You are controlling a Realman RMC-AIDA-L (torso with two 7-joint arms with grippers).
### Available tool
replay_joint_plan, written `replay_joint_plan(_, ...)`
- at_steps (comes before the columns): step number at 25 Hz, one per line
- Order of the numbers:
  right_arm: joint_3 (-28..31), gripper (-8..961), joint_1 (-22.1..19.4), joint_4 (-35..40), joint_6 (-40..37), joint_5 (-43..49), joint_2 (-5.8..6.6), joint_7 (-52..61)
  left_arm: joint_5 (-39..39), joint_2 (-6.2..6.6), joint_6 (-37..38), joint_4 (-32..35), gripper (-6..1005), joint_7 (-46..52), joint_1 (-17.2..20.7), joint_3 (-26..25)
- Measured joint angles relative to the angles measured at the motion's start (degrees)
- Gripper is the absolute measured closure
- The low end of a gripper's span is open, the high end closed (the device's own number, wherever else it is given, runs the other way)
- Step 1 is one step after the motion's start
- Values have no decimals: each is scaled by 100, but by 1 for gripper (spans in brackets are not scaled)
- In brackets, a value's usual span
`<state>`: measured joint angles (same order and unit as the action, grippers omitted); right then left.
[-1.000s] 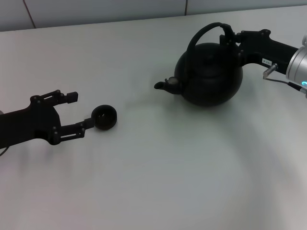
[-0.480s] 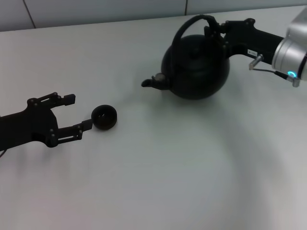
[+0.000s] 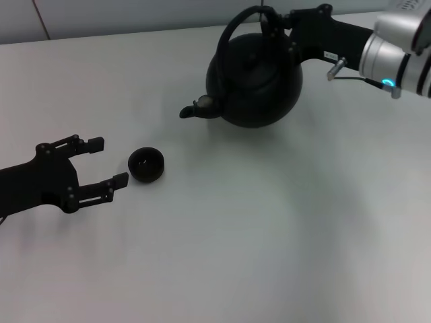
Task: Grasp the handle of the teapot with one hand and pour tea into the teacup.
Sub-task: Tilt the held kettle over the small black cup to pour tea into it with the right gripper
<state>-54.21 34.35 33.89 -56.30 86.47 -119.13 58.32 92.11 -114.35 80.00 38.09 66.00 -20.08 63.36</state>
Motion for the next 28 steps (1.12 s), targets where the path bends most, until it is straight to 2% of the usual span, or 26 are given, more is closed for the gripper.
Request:
replay_joint_plan(7, -458, 848, 114, 181, 330, 6, 4, 0, 0, 0, 9, 66, 189, 5, 40, -6)
replay_joint_plan(20, -908, 848, 361, 296, 481, 11, -2, 25, 0, 9, 46, 77, 189, 44, 44, -9)
replay_joint_plan(28, -1170, 848, 373, 459, 488, 11, -5, 23, 0, 9, 46, 76, 189, 48, 47, -8)
